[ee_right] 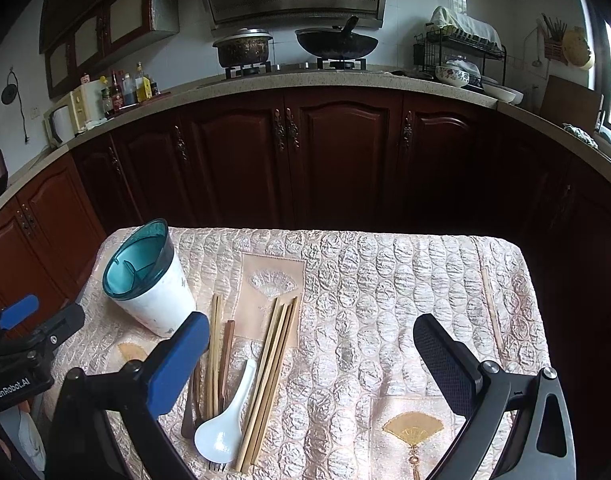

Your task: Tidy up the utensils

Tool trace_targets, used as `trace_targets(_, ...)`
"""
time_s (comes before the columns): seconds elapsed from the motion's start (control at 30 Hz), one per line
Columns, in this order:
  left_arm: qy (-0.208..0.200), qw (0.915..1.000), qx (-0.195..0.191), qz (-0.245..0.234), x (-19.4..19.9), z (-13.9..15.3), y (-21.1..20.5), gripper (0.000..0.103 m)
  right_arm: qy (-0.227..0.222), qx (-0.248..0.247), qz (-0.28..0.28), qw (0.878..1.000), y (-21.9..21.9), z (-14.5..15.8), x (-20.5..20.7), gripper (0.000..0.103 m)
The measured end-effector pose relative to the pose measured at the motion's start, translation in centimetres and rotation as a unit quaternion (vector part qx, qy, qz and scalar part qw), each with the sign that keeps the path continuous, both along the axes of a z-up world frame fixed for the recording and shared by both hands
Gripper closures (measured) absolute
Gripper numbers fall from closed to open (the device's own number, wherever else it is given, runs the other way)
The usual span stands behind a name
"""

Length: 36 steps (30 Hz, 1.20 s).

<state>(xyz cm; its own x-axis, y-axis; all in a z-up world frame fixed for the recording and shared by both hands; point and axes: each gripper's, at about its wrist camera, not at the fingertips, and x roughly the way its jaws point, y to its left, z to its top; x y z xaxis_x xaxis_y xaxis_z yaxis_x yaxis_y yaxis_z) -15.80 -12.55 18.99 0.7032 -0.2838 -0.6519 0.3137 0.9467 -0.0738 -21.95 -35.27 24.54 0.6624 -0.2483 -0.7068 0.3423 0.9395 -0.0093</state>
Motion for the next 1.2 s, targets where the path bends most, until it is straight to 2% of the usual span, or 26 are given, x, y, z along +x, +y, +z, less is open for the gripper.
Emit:
trace_targets(0.67,0.0,1.0,0.003,0.005,0.1,-0.41,-0.01,0.0,0.001,0.004,0.002,1.0,-0.14,-0.29,0.04,0.0)
trace_targets(1.2,0.0,0.9999,0.011,-0.01,-0.01,-0.39,-0.45,0.0,0.005,0.004,0.007,1.0,-0.2,-0.37,0.22,0.0)
